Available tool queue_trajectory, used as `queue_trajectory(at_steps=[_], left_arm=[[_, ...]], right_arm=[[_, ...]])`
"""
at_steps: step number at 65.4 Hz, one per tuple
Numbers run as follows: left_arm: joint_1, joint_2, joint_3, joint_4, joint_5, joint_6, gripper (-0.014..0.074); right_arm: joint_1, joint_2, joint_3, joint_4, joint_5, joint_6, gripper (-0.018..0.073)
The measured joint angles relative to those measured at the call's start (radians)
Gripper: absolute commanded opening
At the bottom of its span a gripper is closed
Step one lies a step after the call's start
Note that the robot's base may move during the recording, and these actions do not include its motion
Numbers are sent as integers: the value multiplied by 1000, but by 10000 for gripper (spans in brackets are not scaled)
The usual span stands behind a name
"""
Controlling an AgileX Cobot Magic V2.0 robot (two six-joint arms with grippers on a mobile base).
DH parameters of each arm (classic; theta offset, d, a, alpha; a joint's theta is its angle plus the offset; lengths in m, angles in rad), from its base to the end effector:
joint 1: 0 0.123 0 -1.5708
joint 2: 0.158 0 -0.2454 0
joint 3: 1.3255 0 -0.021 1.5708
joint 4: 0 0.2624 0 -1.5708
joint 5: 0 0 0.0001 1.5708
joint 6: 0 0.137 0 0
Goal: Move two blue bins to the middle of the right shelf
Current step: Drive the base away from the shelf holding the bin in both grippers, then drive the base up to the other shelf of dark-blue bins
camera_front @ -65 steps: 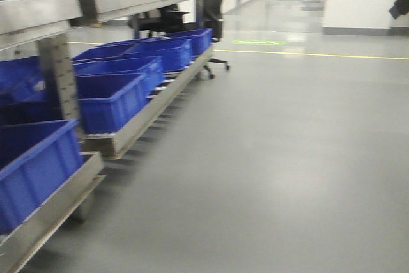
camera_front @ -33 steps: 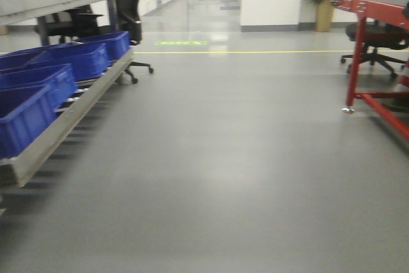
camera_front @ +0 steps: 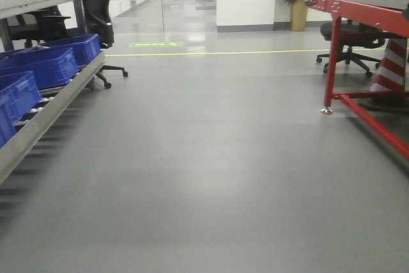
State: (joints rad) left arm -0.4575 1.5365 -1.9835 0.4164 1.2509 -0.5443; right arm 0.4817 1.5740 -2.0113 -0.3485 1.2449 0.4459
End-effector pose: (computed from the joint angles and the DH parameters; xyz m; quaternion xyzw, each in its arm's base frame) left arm 0.3310 -0.1043 0.4377 -0.0607 0.8887 -0.0144 0.4542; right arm 0.3351 0.1252 0.4311 0.0011 0.8973 0.0275 0.4406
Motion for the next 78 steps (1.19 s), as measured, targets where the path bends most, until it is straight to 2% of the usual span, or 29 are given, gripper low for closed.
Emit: queue_trajectory(at_steps=[78], left_arm=[[0, 0, 0, 0, -17, 0, -111]], right_arm=[[0, 0, 0, 0, -2, 0, -162]])
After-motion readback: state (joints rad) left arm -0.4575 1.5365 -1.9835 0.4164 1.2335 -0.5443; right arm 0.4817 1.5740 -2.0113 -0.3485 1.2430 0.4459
